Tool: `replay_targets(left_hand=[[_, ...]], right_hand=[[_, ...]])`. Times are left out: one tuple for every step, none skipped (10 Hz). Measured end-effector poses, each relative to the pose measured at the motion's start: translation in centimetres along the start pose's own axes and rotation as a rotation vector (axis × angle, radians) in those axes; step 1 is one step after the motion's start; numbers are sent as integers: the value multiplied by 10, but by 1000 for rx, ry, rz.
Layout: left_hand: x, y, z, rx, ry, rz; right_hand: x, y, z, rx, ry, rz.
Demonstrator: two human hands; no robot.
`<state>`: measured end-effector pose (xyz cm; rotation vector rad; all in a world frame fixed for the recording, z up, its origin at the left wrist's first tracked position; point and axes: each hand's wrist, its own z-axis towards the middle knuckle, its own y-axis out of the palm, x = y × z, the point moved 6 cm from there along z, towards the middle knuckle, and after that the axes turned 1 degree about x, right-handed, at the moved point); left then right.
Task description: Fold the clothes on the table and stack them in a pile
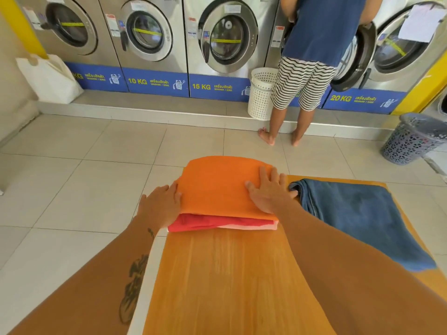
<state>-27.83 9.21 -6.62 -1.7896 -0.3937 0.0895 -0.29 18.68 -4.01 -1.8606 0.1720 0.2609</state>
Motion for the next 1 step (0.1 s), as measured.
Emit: replay_targets(left_hand=[[-52,1,-42,-6,-85,163]], right_hand=[[26,-12,-26,34,-44,35]])
